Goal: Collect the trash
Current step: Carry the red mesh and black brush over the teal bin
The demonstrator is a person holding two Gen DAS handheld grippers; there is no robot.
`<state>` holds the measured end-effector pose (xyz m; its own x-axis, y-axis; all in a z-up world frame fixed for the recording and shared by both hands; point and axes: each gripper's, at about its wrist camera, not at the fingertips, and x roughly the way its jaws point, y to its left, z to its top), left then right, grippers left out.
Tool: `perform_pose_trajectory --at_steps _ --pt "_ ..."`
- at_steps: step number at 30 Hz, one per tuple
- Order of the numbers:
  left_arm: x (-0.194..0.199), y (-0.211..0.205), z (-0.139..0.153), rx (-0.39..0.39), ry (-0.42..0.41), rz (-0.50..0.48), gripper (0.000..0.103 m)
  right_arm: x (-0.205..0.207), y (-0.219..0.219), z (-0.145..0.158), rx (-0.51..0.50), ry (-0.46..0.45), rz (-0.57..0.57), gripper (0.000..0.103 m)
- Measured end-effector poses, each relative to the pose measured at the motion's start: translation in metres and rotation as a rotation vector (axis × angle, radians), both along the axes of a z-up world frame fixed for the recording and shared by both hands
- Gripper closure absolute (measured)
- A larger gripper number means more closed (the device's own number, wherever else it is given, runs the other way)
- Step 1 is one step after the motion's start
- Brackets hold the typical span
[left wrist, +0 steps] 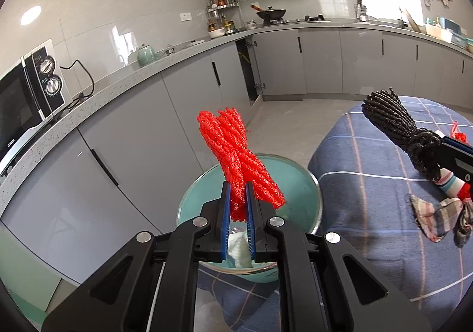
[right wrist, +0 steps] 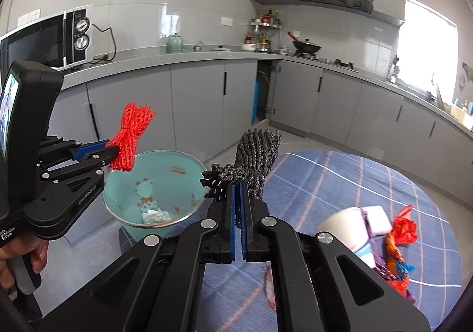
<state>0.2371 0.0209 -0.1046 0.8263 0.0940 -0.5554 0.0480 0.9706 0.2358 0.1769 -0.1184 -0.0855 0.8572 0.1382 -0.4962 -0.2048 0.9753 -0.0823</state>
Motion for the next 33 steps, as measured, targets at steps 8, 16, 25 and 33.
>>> perform_pose_trajectory --at_steps 8,16,25,33 --pt "0.01 0.022 -0.007 0.006 0.016 0.036 0.093 0.012 0.022 -0.006 -0.004 0.01 0.045 0.099" --pt "0.02 0.034 -0.011 0.018 0.027 0.059 0.093 0.024 0.038 -0.012 -0.011 0.028 0.077 0.099" --pt "0.034 0.043 -0.019 0.027 0.049 0.072 0.093 0.037 0.052 -0.021 -0.022 0.05 0.11 0.099" --pt "0.044 0.045 -0.026 0.034 0.064 0.078 0.093 0.049 0.061 -0.027 -0.025 0.07 0.121 0.099"
